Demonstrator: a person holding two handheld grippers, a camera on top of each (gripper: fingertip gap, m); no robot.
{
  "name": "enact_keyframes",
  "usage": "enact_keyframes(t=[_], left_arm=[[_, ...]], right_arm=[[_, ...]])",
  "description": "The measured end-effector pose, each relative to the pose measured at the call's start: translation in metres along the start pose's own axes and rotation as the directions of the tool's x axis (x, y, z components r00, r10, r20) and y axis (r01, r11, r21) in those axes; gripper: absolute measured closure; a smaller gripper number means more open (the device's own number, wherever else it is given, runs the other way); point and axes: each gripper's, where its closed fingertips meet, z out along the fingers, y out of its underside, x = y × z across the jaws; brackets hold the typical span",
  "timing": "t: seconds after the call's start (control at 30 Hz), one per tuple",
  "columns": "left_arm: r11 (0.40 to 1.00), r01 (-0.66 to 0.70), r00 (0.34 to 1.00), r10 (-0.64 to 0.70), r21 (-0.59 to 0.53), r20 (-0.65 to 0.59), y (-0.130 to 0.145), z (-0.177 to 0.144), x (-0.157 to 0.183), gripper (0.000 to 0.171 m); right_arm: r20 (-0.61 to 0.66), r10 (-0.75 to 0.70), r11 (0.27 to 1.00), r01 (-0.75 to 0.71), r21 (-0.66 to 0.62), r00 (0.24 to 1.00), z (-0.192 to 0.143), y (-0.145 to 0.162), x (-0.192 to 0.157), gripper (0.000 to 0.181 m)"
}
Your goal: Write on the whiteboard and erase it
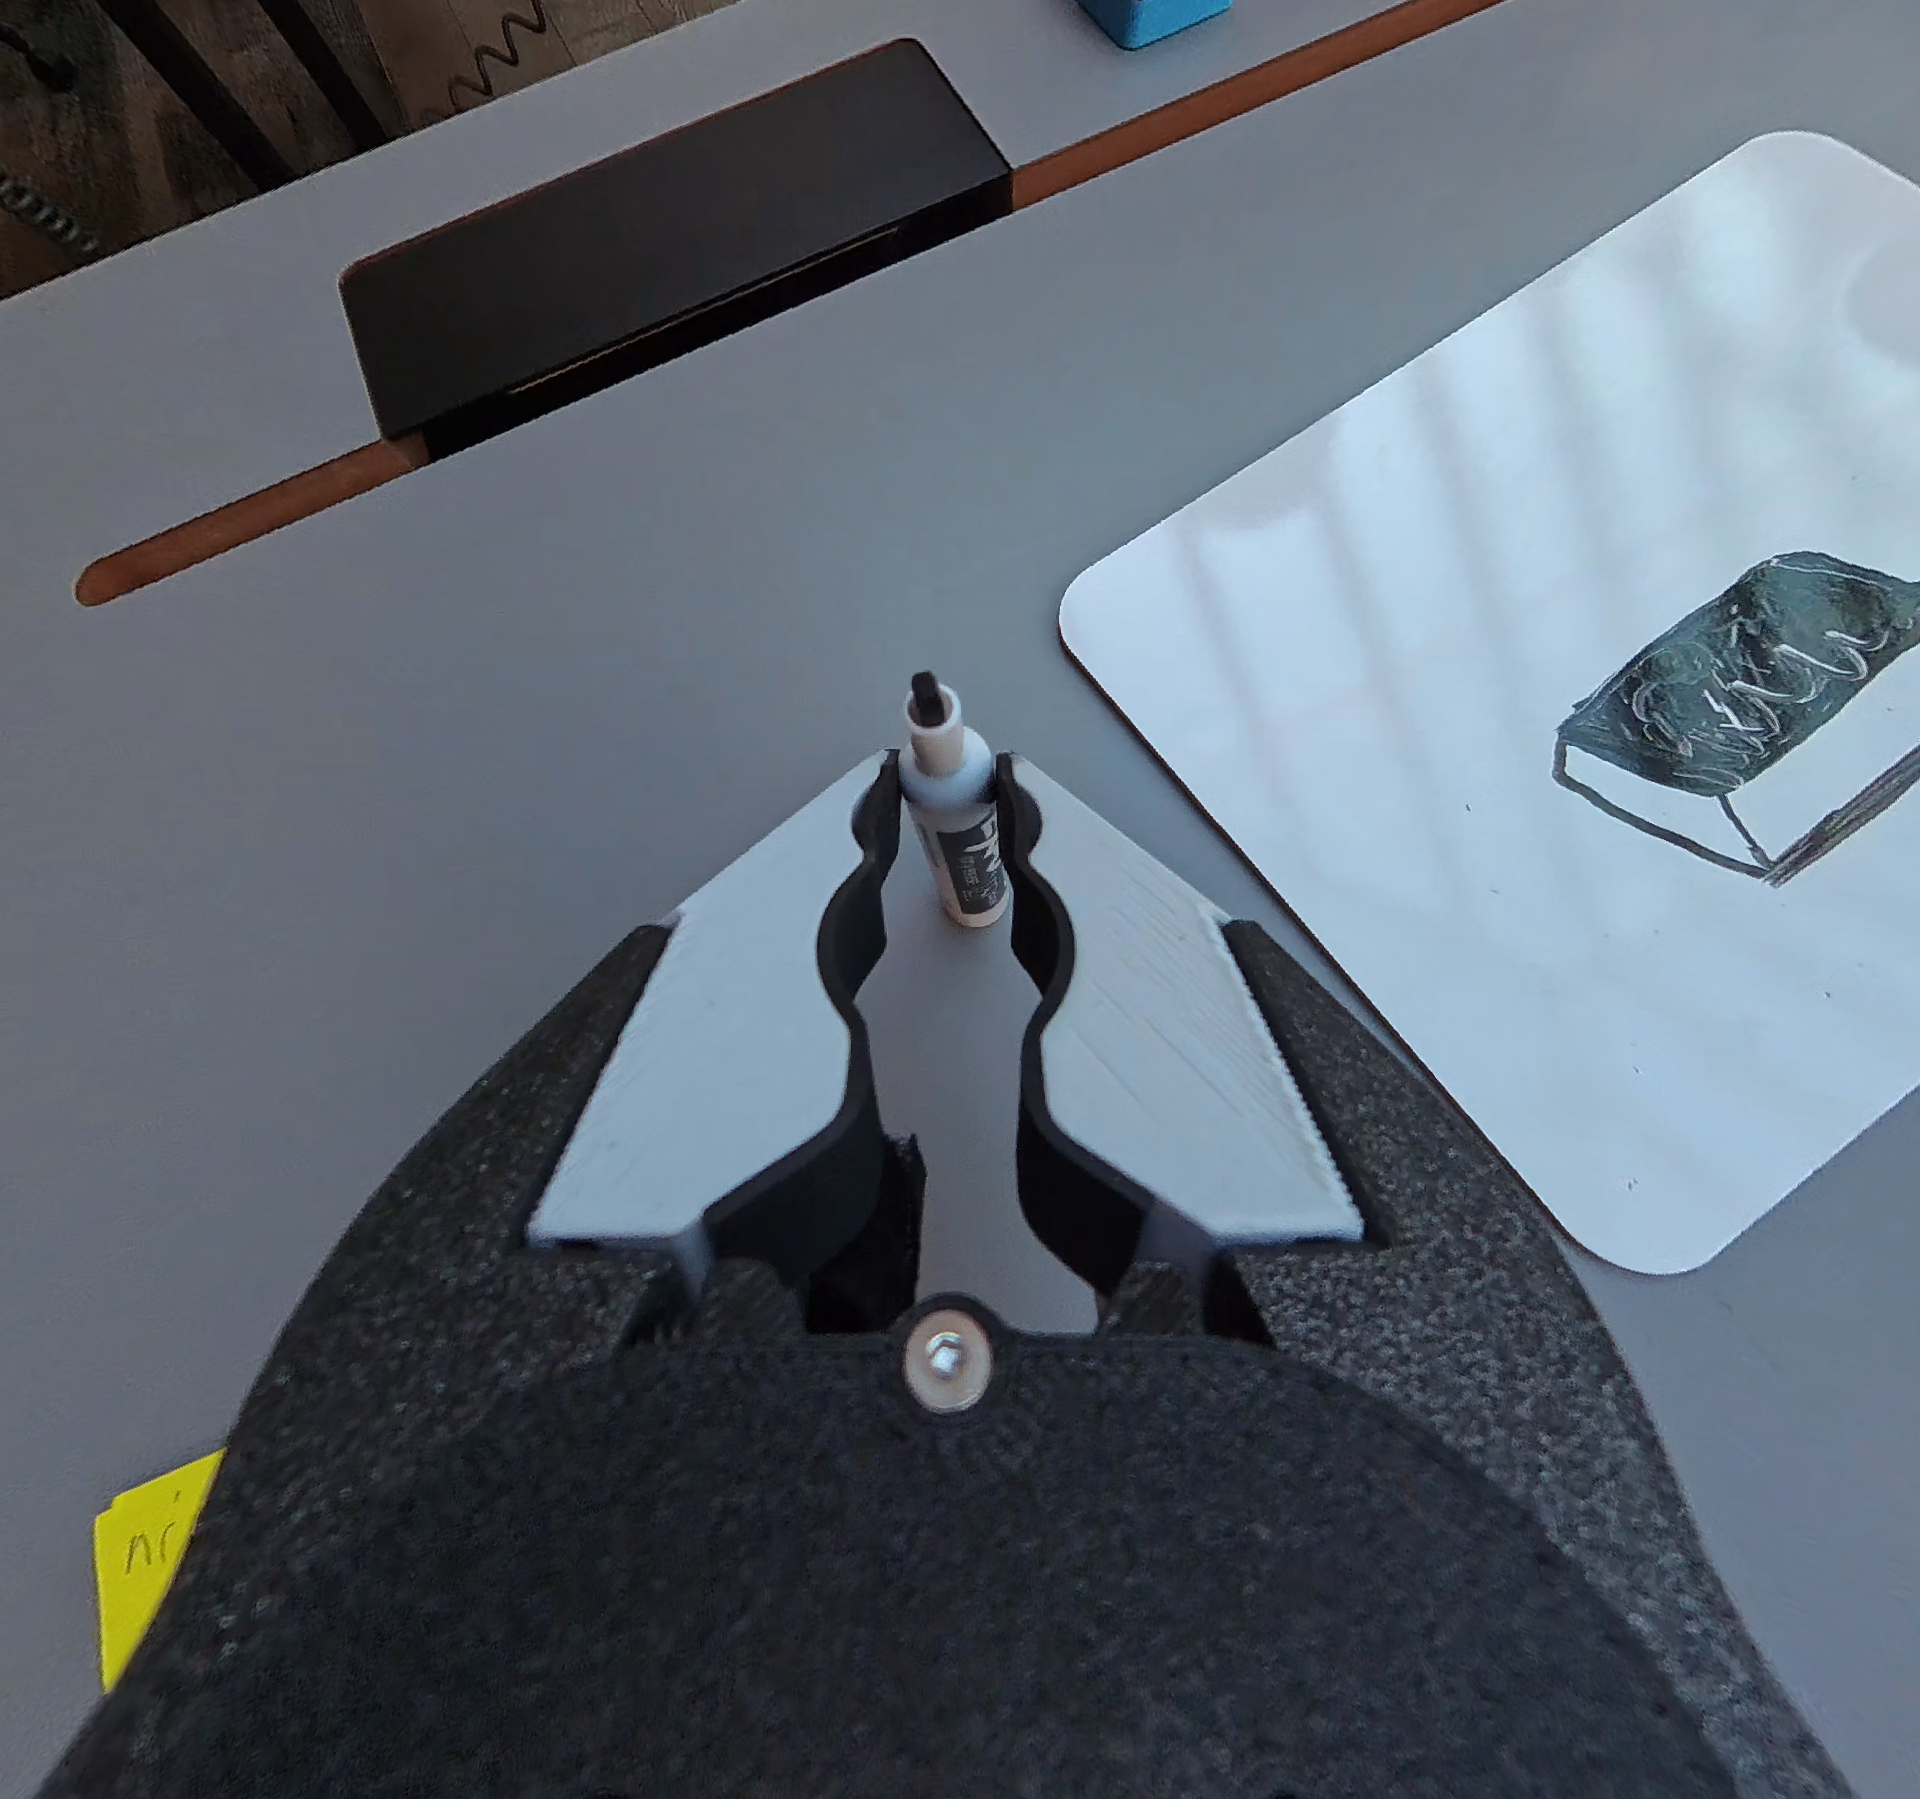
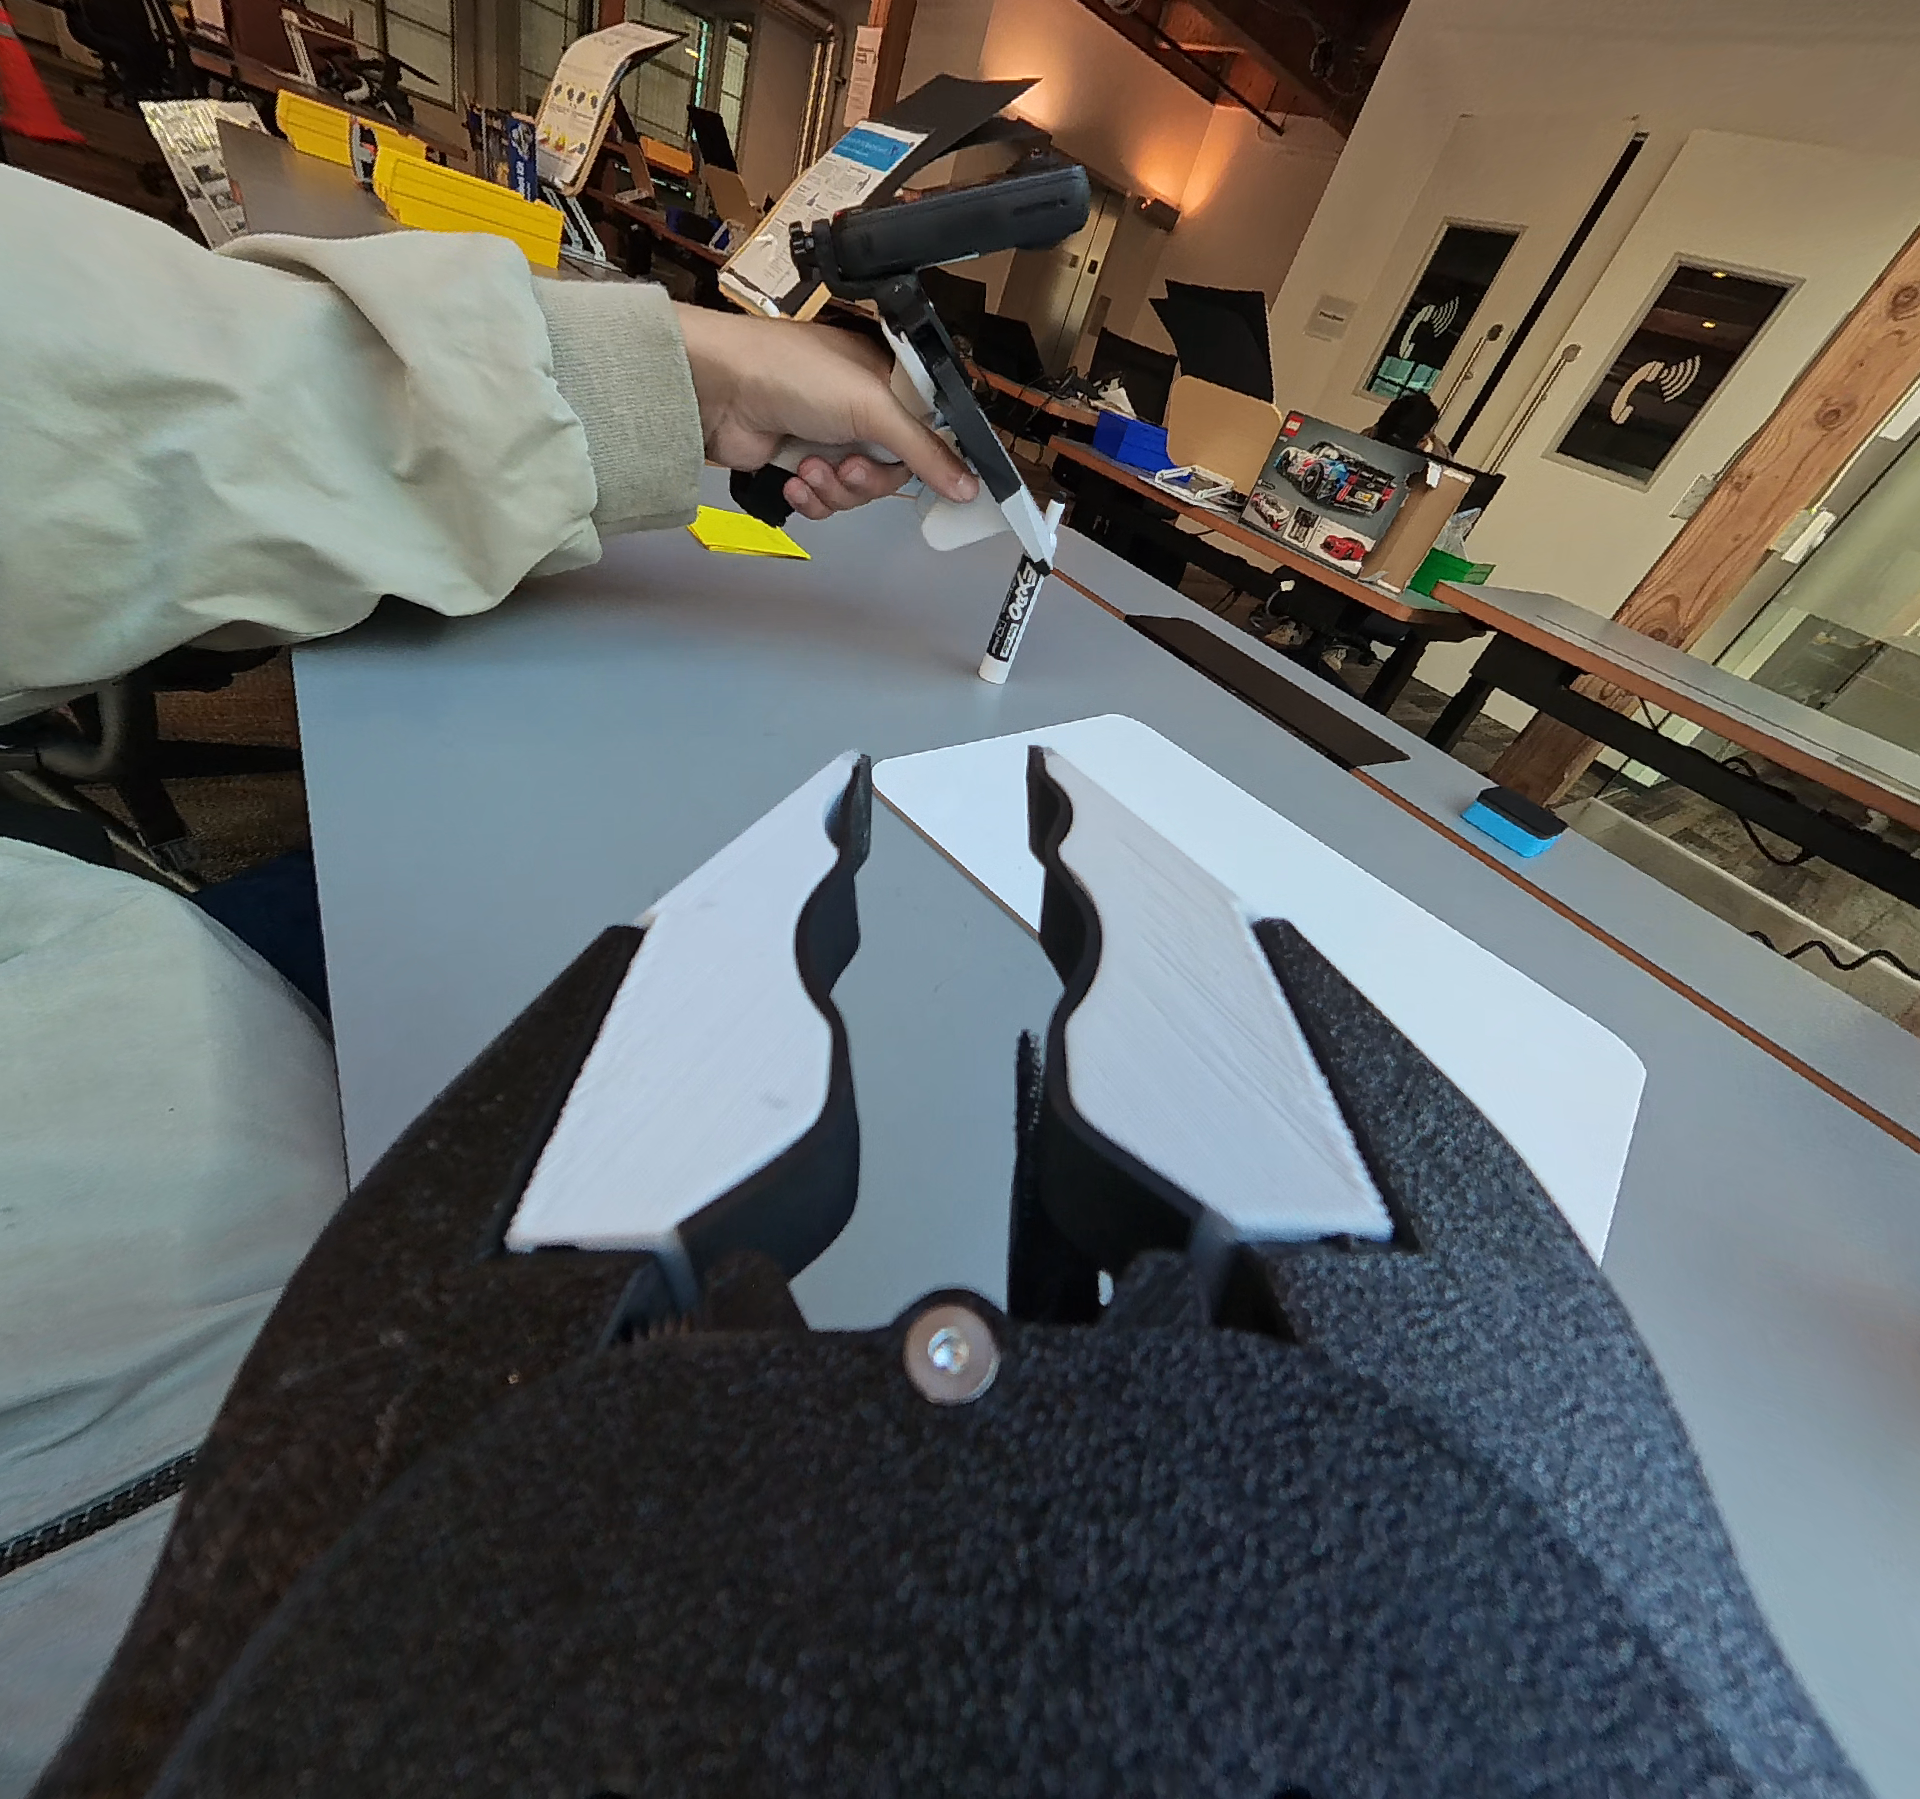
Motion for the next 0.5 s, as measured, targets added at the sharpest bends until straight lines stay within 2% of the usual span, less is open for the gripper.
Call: enact_keyframes(t=[0.5], left_arm=[[1.0,-0.003,1.0,0.004,-0.023,0.025,0.007,0.0036,0.0037,0.147]], right_arm=[[0.003,-0.001,1.0,0.001,-0.012,1.0,0.0011,0.0032,-0.001,0.152]])
